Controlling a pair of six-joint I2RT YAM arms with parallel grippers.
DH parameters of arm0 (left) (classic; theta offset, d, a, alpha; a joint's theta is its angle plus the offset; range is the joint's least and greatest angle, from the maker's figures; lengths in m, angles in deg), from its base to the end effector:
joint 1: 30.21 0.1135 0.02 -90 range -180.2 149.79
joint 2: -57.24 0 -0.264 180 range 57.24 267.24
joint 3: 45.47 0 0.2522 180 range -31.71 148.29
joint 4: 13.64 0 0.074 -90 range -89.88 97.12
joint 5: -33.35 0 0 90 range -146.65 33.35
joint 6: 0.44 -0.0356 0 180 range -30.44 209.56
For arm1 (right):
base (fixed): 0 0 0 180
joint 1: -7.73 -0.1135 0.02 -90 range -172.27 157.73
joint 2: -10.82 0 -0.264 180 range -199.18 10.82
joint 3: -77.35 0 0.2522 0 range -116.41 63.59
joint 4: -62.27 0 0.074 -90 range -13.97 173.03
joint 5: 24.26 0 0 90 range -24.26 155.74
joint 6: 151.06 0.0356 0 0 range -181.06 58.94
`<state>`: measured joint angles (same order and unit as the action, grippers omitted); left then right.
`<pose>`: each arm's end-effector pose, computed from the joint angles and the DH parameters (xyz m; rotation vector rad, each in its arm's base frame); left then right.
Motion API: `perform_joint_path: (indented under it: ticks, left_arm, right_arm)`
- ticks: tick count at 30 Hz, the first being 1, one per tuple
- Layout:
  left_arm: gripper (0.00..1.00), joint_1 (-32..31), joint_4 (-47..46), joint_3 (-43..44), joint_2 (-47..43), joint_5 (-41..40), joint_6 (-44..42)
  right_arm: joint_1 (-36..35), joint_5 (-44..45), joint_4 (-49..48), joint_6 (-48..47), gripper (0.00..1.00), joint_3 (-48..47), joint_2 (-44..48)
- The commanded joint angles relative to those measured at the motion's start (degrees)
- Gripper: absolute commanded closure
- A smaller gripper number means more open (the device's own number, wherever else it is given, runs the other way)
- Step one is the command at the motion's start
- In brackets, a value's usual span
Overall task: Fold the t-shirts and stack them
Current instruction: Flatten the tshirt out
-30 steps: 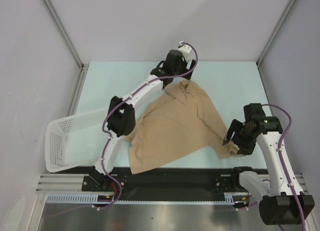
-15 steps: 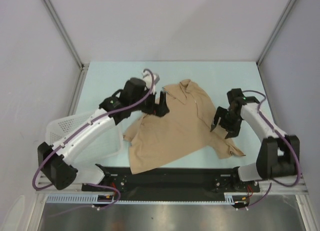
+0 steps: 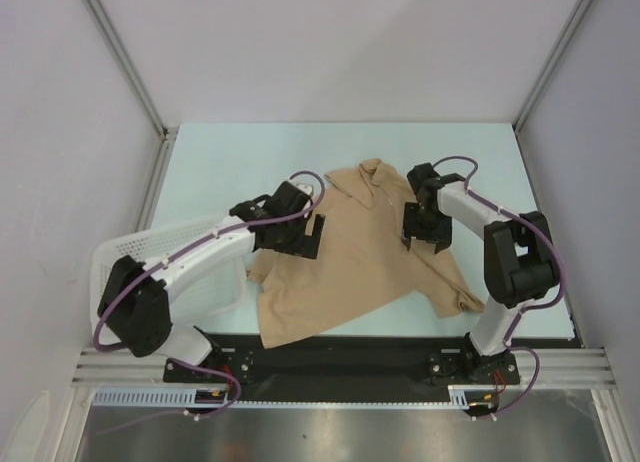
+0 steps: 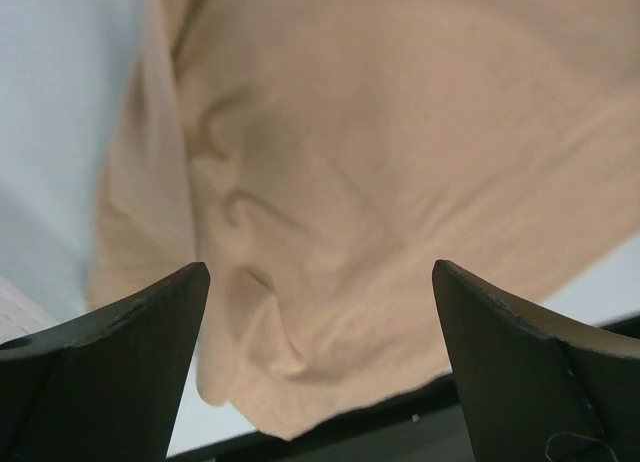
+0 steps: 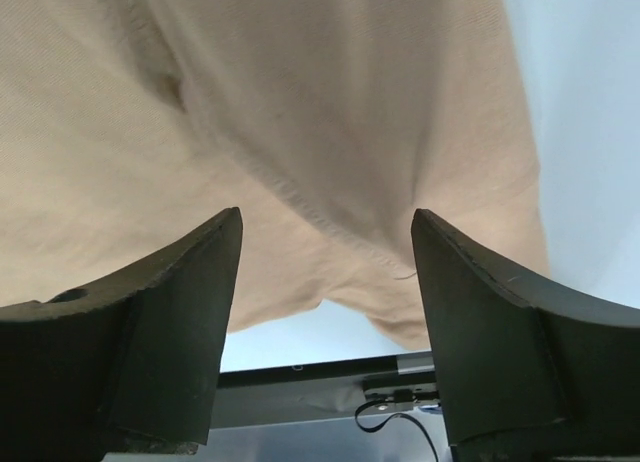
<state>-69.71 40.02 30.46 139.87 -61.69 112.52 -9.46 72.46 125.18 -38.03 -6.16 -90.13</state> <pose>0.2263 -0.1825 0.2508 0.3496 2.6194 -0.2631 0.3156 0.0933 0.1893 0.1645 2.9378 -0.0768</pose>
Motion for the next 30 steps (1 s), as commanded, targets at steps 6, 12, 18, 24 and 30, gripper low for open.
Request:
perform_joint_path:
  ticks: [6,12,18,24,30]
  left_arm:
    - [0.04,4.44,0.62,5.94,10.27,-11.03,-0.64]
    - [0.03,4.18,5.18,8.84,14.12,-14.92,-1.34]
    - [0.12,4.35,0.1,0.77,11.07,-6.66,-1.16]
    - [0.19,4.7,-0.61,0.31,13.87,-7.18,-0.63]
    - [0.75,5.4,-2.98,2.07,17.38,-6.91,-2.57]
  right_arm:
    - [-0.3,4.97,-0.28,-1.76,0.35,-3.01,-2.4]
    - [-0.39,4.79,0.25,-1.93,0.4,-3.81,-4.7]
    - [-0.3,5.41,0.16,-2.2,0.39,-4.33,-5.67]
    - [-0.39,3.83,-0.19,-2.55,0.4,-6.62,-5.84]
    - [0.4,1.19,-1.95,-0.44,0.51,-6.71,-5.66]
